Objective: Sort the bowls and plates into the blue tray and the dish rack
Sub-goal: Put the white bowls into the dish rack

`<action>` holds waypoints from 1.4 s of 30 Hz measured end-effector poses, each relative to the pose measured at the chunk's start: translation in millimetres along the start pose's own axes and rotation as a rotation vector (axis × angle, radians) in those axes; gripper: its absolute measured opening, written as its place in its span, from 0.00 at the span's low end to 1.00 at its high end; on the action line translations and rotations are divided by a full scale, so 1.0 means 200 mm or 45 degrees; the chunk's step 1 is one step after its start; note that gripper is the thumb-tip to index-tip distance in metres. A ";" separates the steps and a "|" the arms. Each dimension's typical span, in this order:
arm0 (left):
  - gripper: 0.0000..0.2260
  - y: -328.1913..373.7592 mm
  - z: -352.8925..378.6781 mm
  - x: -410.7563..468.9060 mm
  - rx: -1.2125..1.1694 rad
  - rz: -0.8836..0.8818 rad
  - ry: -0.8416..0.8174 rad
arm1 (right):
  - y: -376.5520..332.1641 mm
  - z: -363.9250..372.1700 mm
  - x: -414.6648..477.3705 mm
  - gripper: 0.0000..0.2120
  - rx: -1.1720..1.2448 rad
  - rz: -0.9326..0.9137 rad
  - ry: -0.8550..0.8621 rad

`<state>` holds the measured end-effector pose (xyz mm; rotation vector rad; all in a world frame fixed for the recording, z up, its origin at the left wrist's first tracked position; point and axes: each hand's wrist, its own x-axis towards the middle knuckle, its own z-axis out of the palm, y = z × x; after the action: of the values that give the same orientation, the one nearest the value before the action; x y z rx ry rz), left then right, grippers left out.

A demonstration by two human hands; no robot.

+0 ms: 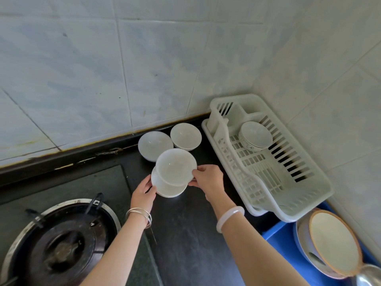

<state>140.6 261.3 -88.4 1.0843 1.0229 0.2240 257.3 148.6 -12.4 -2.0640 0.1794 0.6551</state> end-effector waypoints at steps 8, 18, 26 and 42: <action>0.15 0.02 0.01 0.01 -0.154 -0.080 0.027 | 0.01 0.07 -0.02 0.09 -0.401 -0.048 -0.017; 0.14 0.01 0.00 0.06 -0.074 -0.111 0.029 | 0.00 0.06 0.04 0.13 -0.360 0.092 -0.249; 0.15 0.05 0.01 0.07 -0.106 -0.191 -0.030 | 0.01 0.02 0.08 0.14 -0.153 0.152 -0.305; 0.11 0.22 0.11 -0.05 -0.128 -0.157 -0.109 | 0.04 -0.07 0.05 0.16 0.175 0.067 -0.279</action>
<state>165.9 262.7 -44.8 0.9288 0.9876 0.1271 268.6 134.1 -16.8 -1.8467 0.1486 0.8719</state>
